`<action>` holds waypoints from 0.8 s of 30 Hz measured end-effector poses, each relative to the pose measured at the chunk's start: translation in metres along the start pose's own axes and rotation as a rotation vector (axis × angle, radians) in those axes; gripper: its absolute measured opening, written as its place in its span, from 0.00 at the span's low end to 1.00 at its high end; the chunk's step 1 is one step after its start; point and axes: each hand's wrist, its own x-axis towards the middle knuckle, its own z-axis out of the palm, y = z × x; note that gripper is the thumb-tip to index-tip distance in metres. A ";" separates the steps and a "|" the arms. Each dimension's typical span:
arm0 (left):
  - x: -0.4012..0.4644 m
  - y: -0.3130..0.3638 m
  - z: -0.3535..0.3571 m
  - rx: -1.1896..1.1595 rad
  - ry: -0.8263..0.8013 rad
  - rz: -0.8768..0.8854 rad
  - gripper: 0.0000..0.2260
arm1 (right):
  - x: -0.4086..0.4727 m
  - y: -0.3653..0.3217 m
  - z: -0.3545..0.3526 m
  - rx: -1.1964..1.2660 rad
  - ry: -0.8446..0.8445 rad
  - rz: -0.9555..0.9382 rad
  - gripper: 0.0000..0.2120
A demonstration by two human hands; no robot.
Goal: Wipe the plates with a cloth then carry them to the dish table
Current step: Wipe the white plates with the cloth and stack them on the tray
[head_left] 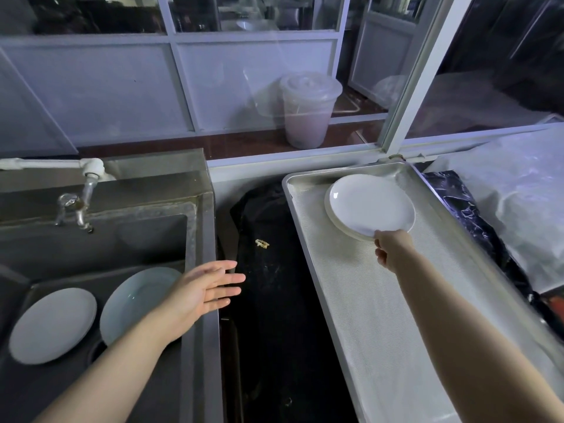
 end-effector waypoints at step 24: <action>-0.075 -0.010 -0.078 -0.243 0.079 0.137 0.12 | -0.214 0.052 0.066 0.189 -0.734 0.029 0.13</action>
